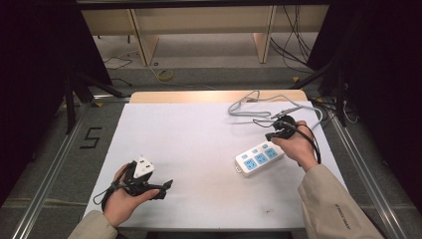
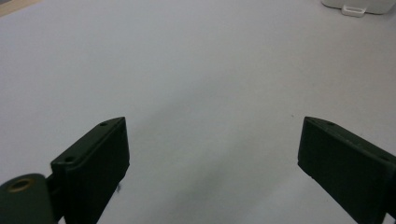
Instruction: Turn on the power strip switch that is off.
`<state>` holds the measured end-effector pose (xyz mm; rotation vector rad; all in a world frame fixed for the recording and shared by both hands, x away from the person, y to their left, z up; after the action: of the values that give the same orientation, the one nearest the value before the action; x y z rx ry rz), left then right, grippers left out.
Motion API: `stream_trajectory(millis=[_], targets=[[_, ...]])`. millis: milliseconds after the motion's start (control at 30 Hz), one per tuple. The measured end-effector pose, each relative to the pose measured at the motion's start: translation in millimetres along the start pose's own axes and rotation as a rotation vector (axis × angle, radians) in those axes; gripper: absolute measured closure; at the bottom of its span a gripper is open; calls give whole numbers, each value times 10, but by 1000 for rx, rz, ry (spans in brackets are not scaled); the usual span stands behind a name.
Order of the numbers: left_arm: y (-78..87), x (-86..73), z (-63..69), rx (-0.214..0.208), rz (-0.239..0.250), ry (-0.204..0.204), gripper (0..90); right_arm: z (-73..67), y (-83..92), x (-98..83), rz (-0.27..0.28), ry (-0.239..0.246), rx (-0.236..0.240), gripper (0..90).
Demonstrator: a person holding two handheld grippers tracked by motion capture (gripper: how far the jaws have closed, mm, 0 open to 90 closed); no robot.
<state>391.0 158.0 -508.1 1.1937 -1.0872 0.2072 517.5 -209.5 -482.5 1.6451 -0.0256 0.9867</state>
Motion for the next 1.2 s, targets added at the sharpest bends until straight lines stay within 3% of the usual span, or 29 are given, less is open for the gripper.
stream_trajectory(millis=[1200], targets=[[-1,2,2,-1,2,0,87,10,-173,-38,-62,-1,8,900]])
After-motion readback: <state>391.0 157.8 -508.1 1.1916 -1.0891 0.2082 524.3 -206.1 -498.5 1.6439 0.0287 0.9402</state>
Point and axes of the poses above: each handheld gripper's, and its own axes: y roughly backward along the jaws, x roughly out of its top, z roughly to its right, the point moved 9 cm from there along -y, roughly forward along the jaws, and after that the axes turned 2 degrees about y, right-handed, at the moved point
